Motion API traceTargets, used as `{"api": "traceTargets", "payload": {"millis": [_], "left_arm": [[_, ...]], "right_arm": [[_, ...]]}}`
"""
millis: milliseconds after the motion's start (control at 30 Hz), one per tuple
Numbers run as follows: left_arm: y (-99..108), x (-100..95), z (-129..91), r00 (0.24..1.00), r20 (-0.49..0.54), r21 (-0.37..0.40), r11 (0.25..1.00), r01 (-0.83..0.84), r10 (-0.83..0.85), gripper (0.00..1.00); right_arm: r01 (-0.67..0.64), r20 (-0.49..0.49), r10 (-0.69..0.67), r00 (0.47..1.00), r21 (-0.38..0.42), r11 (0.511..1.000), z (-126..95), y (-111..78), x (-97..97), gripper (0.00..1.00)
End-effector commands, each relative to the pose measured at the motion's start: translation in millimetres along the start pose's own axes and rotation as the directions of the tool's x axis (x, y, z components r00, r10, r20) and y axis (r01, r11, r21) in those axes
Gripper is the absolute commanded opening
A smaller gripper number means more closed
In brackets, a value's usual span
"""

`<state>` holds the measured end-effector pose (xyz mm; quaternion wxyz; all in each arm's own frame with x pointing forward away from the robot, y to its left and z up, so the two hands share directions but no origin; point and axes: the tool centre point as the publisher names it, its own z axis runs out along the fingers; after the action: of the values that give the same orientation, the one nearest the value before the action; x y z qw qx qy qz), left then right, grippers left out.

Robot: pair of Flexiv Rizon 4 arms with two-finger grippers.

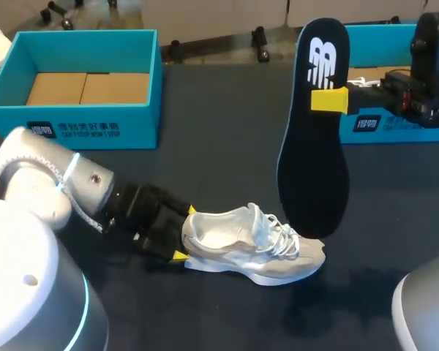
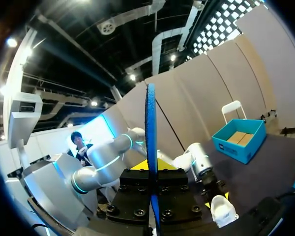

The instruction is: Take the shoe out of the shoebox, open the shoe tongue, remove and reinsert the insole, then place the shoe into the shoebox

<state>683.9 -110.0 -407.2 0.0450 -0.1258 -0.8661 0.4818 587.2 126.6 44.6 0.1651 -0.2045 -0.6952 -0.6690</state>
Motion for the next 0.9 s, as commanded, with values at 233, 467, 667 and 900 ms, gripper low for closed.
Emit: {"api": "traceTargets", "payload": {"millis": [233, 467, 667, 900], "left_arm": [[-9, 0.4, -8, 1.000, -0.013, -0.117, 0.993, -0.012, 0.011, 1.00], [-12, -0.7, -9, 1.000, -0.008, -0.114, 0.993, -0.003, 0.003, 1.00], [-10, -0.1, -16, 0.997, -0.040, -0.299, 0.951, -0.079, 0.070, 1.00], [-9, 1.9, -20, 0.997, -0.064, -0.535, 0.842, -0.067, 0.038, 1.00]], "right_arm": [[-0.002, -0.003, 0.002, 1.000, 0.005, 1.000, 4, 2.6, -3.5, 0.00], [-0.002, -0.003, 0.002, 1.000, 0.005, 1.000, 4, 2.6, -3.5, 0.00], [-0.002, -0.003, 0.002, 1.000, 0.005, 1.000, 4, 2.6, -3.5, 0.00], [-0.002, -0.003, 0.002, 1.000, 0.005, 1.000, 4, 2.6, -3.5, 0.00]]}}
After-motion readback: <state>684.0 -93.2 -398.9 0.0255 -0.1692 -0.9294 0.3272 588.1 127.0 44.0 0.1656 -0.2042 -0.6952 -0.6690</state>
